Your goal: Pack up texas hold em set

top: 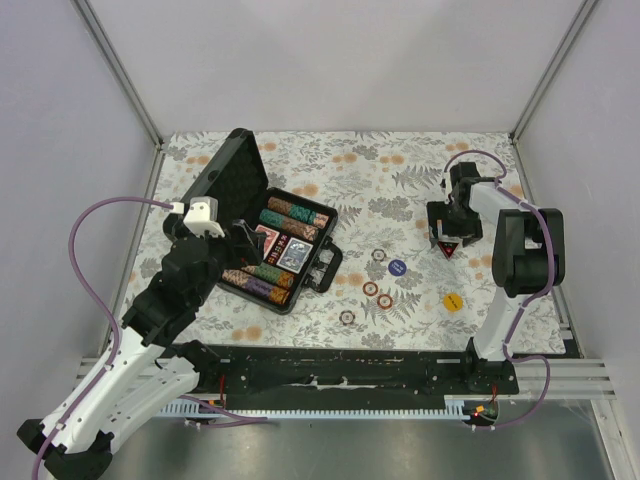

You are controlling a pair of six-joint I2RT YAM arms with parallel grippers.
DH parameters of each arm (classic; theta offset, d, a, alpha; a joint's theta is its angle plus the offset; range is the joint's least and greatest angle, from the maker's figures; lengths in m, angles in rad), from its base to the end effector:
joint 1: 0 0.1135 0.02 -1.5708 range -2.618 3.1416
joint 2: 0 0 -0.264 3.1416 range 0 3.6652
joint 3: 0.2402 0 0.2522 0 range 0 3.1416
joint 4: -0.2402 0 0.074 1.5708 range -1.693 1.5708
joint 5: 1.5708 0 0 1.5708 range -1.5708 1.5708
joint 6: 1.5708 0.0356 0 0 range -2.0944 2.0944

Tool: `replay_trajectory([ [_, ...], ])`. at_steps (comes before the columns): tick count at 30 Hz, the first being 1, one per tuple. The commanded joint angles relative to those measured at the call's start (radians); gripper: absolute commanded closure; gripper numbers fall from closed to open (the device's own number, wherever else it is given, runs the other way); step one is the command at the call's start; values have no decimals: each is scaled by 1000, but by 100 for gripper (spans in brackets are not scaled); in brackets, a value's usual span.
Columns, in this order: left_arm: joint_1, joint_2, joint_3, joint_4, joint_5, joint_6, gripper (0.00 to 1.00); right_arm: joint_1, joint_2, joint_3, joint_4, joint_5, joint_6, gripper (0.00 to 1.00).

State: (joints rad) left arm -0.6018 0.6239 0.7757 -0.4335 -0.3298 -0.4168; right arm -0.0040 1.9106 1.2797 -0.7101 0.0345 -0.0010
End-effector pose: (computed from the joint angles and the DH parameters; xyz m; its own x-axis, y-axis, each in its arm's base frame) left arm 0.1238 -0.0710 0.3341 -0.3226 -0.2431 -0.9148 0.1625 0.9379 -0.3066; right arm 0.3661 -0.0027 0.1597 -0.9737 0.0029 -0.2277 0.0109 0.9994 -0.0338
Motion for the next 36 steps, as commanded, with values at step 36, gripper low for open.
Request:
replay_trajectory([
  [36, -1, -16, 23, 6, 25, 30, 6, -2, 50, 3, -3, -131, -24, 29],
])
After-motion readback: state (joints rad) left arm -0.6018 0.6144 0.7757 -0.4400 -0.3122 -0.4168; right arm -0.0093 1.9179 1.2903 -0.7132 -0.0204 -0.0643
